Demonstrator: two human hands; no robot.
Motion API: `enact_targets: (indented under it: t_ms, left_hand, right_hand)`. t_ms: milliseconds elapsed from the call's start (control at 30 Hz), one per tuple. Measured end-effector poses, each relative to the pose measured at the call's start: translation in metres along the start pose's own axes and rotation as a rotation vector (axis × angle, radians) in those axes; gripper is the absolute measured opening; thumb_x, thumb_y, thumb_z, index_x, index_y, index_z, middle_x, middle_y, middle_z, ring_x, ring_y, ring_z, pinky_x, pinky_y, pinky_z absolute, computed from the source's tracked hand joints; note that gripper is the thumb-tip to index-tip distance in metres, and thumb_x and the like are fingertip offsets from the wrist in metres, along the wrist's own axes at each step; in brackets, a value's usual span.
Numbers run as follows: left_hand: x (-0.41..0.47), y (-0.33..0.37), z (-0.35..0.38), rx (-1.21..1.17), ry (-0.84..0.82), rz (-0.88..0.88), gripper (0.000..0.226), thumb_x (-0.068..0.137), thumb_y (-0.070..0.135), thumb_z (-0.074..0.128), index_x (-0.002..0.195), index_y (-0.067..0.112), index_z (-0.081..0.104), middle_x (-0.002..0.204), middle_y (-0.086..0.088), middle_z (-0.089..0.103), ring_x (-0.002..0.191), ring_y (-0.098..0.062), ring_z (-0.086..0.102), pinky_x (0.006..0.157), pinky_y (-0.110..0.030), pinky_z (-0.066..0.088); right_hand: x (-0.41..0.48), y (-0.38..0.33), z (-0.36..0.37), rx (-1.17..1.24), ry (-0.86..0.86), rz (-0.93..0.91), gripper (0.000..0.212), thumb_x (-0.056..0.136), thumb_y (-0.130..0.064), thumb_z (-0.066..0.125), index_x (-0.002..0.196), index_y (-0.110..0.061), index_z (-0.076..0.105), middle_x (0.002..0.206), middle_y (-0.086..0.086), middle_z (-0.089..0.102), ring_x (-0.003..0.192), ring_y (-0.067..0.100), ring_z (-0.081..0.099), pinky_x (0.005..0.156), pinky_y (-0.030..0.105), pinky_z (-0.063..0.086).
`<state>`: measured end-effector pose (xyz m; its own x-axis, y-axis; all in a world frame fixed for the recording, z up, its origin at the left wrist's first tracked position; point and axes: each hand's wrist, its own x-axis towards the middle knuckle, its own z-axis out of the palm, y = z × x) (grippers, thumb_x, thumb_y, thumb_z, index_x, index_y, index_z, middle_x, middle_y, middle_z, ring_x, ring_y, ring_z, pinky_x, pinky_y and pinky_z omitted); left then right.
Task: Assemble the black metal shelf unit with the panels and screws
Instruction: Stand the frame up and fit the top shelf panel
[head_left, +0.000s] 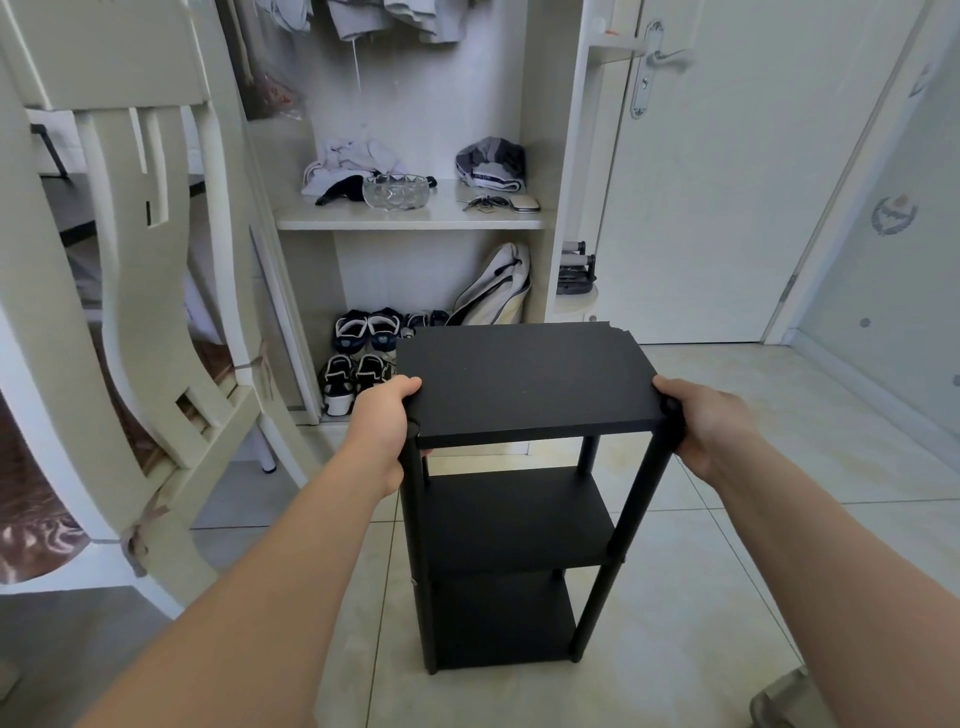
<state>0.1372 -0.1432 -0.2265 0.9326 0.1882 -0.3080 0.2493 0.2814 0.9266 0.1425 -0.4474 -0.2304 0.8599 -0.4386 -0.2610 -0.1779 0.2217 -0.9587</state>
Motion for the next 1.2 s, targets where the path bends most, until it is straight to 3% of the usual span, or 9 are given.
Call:
enact_targets:
  t_ms: [367,467,567,733,867,967,1067,1133,1200]
  left_hand:
    - [0.003,0.007,0.002,0.062,0.031,-0.031,0.01,0.097,0.027,0.057,0.094,0.018,0.06,0.088,-0.007,0.065,0.087,-0.027,0.065,0.088,-0.049,0.055]
    - [0.002,0.0,0.001,0.031,0.024,-0.011,0.011,0.097,0.028,0.057,0.099,0.019,0.062,0.091,-0.004,0.07,0.087,-0.024,0.067,0.077,-0.041,0.057]
    - [0.002,-0.004,0.001,-0.011,0.024,0.001,0.012,0.096,0.028,0.057,0.1,0.019,0.063,0.088,-0.002,0.073,0.084,-0.022,0.069,0.071,-0.037,0.057]
    - [0.004,0.0,0.001,-0.012,0.029,0.002,0.012,0.096,0.027,0.058,0.101,0.018,0.064,0.094,-0.003,0.072,0.089,-0.023,0.069,0.083,-0.043,0.057]
    - [0.004,0.001,0.004,-0.016,0.064,0.021,0.011,0.096,0.026,0.057,0.1,0.019,0.064,0.098,-0.004,0.072,0.089,-0.023,0.068,0.081,-0.042,0.057]
    - [0.003,-0.004,0.011,-0.063,0.122,0.07,0.009,0.097,0.024,0.056,0.098,0.02,0.064,0.1,-0.004,0.072,0.089,-0.023,0.068,0.082,-0.041,0.055]
    - [-0.009,-0.018,0.031,-0.101,0.181,0.155,0.018,0.098,0.025,0.054,0.114,0.017,0.057,0.111,-0.003,0.068,0.101,-0.023,0.064,0.097,-0.043,0.051]
    - [-0.018,-0.028,0.046,-0.107,0.133,0.15,0.03,0.099,0.028,0.054,0.127,0.018,0.049,0.119,0.001,0.064,0.107,-0.02,0.062,0.102,-0.04,0.048]
    - [-0.023,-0.031,0.054,-0.023,0.023,0.054,0.032,0.098,0.036,0.056,0.127,0.023,0.048,0.118,0.006,0.065,0.106,-0.018,0.062,0.098,-0.04,0.049]
  right_hand:
    - [0.003,-0.002,0.007,-0.02,0.034,0.048,0.012,0.089,-0.014,0.072,0.089,-0.007,0.062,0.092,0.008,0.061,0.081,0.024,0.055,0.077,0.039,0.045]
    - [-0.004,0.003,0.007,-0.023,0.073,0.016,0.018,0.088,-0.023,0.074,0.085,-0.01,0.062,0.09,0.007,0.06,0.084,0.024,0.053,0.077,0.038,0.044]
    - [-0.014,0.006,0.005,-0.141,0.06,-0.065,0.025,0.092,-0.035,0.068,0.084,-0.013,0.059,0.088,0.008,0.056,0.083,0.025,0.05,0.078,0.04,0.044]
    - [-0.031,-0.005,-0.01,-0.54,-0.01,-0.141,0.032,0.089,-0.046,0.069,0.091,-0.014,0.067,0.088,0.003,0.062,0.076,0.02,0.056,0.077,0.039,0.051]
    - [-0.032,-0.003,-0.008,-0.474,0.065,-0.251,0.025,0.086,-0.034,0.077,0.086,-0.011,0.068,0.084,0.01,0.071,0.062,0.02,0.064,0.079,0.042,0.062]
    - [-0.026,-0.001,0.002,-0.363,0.019,-0.262,0.015,0.091,-0.023,0.073,0.097,-0.01,0.067,0.095,0.006,0.072,0.088,0.021,0.069,0.099,0.048,0.055]
    - [-0.027,0.0,0.018,-0.229,-0.366,-0.136,0.043,0.1,-0.022,0.064,0.141,-0.015,0.054,0.14,-0.01,0.055,0.137,0.013,0.043,0.121,0.043,0.029]
    - [-0.031,0.003,0.027,-0.239,-0.48,-0.052,0.053,0.101,-0.031,0.062,0.15,-0.019,0.046,0.149,-0.013,0.045,0.142,0.014,0.036,0.121,0.044,0.029]
    - [-0.034,0.007,0.032,-0.265,-0.497,-0.05,0.05,0.1,-0.039,0.062,0.146,-0.027,0.048,0.148,-0.009,0.049,0.134,0.02,0.05,0.113,0.047,0.042]
